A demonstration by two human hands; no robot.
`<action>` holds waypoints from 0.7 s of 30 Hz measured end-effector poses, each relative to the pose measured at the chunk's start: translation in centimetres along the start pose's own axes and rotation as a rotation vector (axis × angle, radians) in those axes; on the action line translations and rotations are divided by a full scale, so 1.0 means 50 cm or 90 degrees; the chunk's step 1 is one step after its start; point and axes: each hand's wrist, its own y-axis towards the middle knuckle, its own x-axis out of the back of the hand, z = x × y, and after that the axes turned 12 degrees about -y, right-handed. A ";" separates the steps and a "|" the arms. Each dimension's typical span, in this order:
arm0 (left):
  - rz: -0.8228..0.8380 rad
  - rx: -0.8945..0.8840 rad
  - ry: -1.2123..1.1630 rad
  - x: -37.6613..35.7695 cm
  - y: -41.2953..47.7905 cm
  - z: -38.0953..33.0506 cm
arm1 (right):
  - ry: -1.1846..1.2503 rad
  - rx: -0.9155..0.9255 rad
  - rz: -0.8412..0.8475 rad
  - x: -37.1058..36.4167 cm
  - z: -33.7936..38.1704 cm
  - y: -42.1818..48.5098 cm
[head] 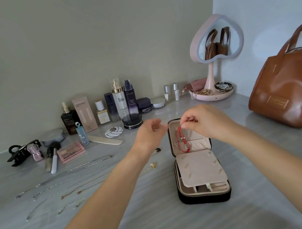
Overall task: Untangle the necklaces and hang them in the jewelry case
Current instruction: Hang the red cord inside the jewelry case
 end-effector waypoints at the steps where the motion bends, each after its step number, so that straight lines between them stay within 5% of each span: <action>1: 0.029 0.030 0.006 -0.005 0.003 0.009 | -0.013 0.003 0.002 -0.003 0.003 0.003; 5: 0.086 0.065 0.021 -0.032 0.013 0.032 | -0.055 0.008 0.000 -0.018 0.018 0.013; 21: -0.063 -0.060 0.074 -0.072 0.006 0.047 | -0.059 -0.056 -0.094 -0.043 0.021 0.029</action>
